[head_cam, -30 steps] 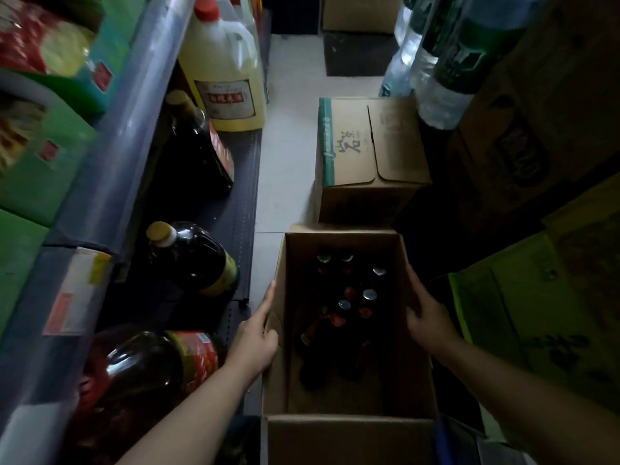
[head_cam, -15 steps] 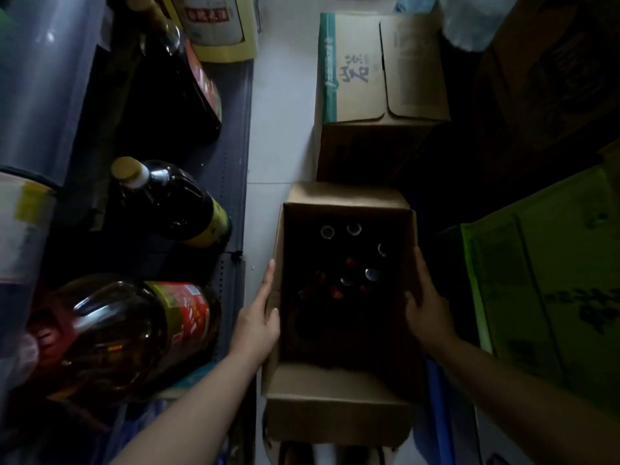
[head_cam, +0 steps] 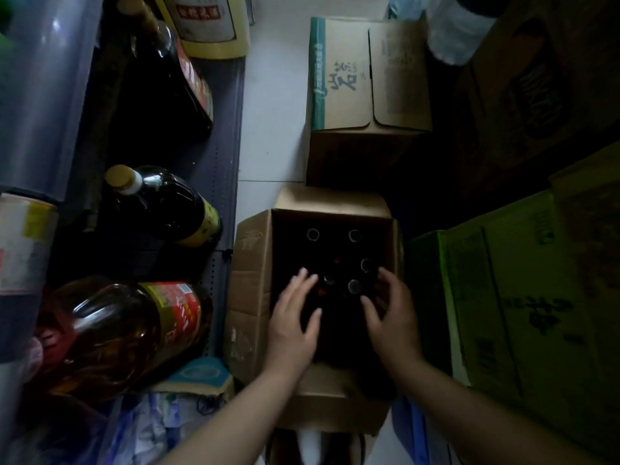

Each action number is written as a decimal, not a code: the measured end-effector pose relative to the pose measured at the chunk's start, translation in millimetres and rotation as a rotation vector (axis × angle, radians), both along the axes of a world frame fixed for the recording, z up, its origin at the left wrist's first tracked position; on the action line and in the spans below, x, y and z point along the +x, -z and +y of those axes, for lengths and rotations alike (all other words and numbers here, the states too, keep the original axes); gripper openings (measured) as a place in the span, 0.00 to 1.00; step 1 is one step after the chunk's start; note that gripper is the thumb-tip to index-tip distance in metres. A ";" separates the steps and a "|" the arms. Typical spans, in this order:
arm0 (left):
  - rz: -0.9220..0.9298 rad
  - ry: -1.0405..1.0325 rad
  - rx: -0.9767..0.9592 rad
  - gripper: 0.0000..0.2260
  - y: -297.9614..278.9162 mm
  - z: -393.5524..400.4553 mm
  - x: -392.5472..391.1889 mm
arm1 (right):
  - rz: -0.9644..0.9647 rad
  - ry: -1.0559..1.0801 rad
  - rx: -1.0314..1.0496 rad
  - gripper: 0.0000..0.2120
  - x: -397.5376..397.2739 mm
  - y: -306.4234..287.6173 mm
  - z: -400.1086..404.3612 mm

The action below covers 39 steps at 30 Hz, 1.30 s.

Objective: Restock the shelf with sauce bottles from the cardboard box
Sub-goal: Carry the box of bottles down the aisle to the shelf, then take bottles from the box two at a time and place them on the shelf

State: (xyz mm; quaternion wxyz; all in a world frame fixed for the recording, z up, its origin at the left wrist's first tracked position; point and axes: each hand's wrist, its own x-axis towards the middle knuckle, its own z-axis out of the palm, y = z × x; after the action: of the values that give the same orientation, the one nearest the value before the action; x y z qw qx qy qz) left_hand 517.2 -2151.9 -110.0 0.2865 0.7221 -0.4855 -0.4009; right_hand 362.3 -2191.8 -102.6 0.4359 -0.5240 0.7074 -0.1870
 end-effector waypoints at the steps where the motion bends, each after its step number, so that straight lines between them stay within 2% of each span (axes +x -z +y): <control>1: 0.075 -0.029 0.063 0.26 2.1 -1.2 -7.3 | -0.036 0.041 0.060 0.26 8.1 5.8 2.8; 3: 0.187 -0.134 0.222 0.27 14.6 -4.5 -15.2 | -0.052 0.133 0.183 0.26 22.5 21.1 6.6; 5: 0.223 -0.226 0.318 0.29 34.0 -9.4 -15.4 | -0.025 0.236 0.248 0.25 29.0 36.3 7.0; 8: 0.196 -0.188 0.383 0.30 69.4 -19.6 -11.0 | -0.010 0.341 0.234 0.20 32.9 52.9 4.9; 12: 0.178 -0.126 0.356 0.28 107.6 -41.9 -11.6 | -0.009 0.386 0.133 0.19 37.1 75.2 10.9; 15: 0.117 -0.008 0.327 0.24 123.6 -54.9 -18.4 | -0.013 0.459 0.090 0.14 38.5 89.1 18.1; 18: 0.078 0.062 0.313 0.24 127.5 -56.5 -22.5 | -0.082 0.530 0.101 0.07 39.2 97.0 21.3; 22: 0.095 0.018 0.318 0.23 125.4 -46.5 -16.5 | -0.228 0.490 0.157 0.12 35.7 100.5 31.6; 25: 0.099 0.014 0.301 0.21 126.4 -40.5 -6.9 | -0.268 0.348 0.228 0.06 30.9 100.9 40.7; 28: 0.134 0.023 0.298 0.19 126.1 -35.2 -3.0 | -0.184 0.208 0.257 0.19 31.2 100.7 43.7; 33: 0.173 -0.047 0.262 0.16 134.9 -24.2 0.4 | -0.194 0.241 0.254 0.16 30.8 103.4 40.5; 39: 0.304 -0.176 0.247 0.13 134.0 -18.8 -4.6 | -0.216 0.265 0.225 0.14 29.3 110.0 43.5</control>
State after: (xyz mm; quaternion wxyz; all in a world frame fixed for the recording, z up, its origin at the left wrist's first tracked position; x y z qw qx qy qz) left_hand 512.6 -2170.7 -244.0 0.2996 0.7227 -0.3191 -0.5350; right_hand 391.6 -2148.3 -212.6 0.5365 -0.3513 0.7358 -0.2177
